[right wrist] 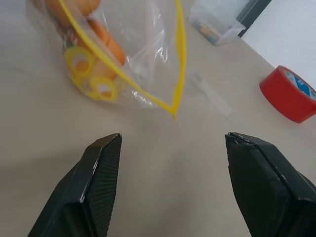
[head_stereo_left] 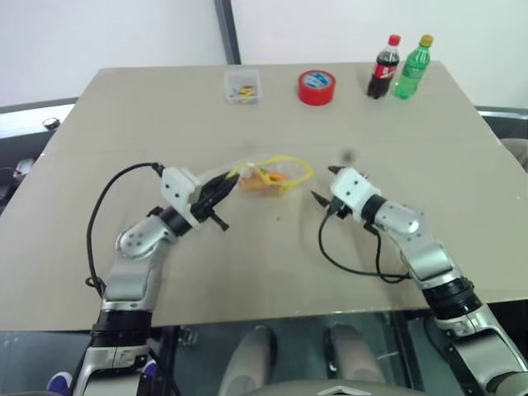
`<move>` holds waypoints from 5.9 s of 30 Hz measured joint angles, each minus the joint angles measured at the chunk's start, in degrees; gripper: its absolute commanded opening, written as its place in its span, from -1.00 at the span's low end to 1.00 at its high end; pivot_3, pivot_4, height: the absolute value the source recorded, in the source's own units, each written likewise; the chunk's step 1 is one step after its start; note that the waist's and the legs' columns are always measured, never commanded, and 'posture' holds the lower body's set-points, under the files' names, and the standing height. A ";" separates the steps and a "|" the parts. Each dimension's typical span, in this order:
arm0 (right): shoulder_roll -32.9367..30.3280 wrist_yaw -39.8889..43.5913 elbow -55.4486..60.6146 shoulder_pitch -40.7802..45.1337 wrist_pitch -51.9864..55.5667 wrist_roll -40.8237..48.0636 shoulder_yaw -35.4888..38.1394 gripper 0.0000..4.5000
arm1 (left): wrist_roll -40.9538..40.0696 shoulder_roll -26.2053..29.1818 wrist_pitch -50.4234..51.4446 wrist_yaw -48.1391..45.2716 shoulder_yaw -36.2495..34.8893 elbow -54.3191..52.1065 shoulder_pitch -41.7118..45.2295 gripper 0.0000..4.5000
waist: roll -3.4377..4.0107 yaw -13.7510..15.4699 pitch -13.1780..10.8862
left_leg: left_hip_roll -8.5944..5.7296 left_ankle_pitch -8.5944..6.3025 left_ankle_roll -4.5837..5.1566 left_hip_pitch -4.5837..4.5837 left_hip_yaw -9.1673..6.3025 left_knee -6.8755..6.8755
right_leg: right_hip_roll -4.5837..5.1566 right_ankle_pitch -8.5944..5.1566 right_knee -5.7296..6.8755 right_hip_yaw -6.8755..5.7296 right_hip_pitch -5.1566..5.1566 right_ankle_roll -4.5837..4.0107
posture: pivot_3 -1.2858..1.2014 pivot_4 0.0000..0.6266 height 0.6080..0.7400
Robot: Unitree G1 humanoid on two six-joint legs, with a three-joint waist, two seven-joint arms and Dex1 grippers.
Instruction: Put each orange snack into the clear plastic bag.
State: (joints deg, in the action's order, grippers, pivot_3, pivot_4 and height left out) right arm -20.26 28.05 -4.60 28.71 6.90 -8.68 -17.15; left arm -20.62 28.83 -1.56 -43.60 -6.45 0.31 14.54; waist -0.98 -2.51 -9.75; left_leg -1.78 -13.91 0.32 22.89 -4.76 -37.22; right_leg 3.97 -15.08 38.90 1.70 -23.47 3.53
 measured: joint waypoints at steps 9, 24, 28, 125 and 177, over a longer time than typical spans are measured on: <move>3.70 0.54 -12.62 8.52 -9.62 -0.28 -0.19 -0.19 | 0.00 -0.01 0.19 -0.77 -0.11 0.07 0.29 -1.00 | 0.00 0.29 0.00 | 0.02 0.01 -0.02 0.04 -0.04 0.00 | 0.04 0.00 -0.07 0.00 0.00 0.00 | 0.03 -0.52 1.00; -3.38 1.73 -11.44 10.99 -11.24 0.37 4.91 -0.95 | -1.85 -0.20 2.74 -1.78 0.68 -0.34 7.86 -1.00 | -0.02 0.75 -0.03 | -0.02 0.01 -0.01 0.10 -0.13 -0.06 | 0.04 0.00 -0.05 -0.10 0.01 0.00 | 0.03 -0.52 1.00; -9.31 1.54 -7.12 12.89 -10.18 0.00 7.98 -0.95 | -0.18 -1.02 1.91 -2.33 2.48 6.82 18.27 -1.00 | -0.02 0.72 -0.02 | -0.12 0.02 -0.03 0.11 -0.08 -0.07 | 0.03 0.00 -0.07 -0.10 0.01 0.00 | 0.03 -0.52 1.00; -8.41 10.58 8.19 12.65 -13.82 -14.50 -5.54 -0.99 | 9.11 -0.20 -14.52 -5.28 7.01 3.11 8.98 -1.00 | -0.05 0.53 -0.06 | -0.02 0.01 -0.01 -0.01 -0.24 -0.12 | 0.05 0.00 -0.27 -0.23 0.28 0.01 | 0.03 -0.52 1.00; -21.56 6.89 21.29 -4.93 8.16 0.20 9.30 -0.99 | 13.76 0.52 -10.97 -4.59 11.79 14.61 19.55 -1.00 | -0.12 0.14 -0.12 | -0.02 0.06 -0.10 0.90 -0.21 -0.18 | 0.06 0.00 -0.51 -0.21 -0.46 0.03 | 0.03 -0.52 1.00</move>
State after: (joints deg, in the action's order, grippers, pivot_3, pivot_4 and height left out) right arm -41.82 34.95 16.69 23.79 15.06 -8.48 -7.85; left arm -6.86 29.34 -12.52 -48.19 5.35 14.93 34.09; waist -1.10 -2.38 -9.87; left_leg -1.79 -13.85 0.22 23.80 -4.97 -37.40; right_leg 4.04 -15.08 38.39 1.49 -23.93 3.56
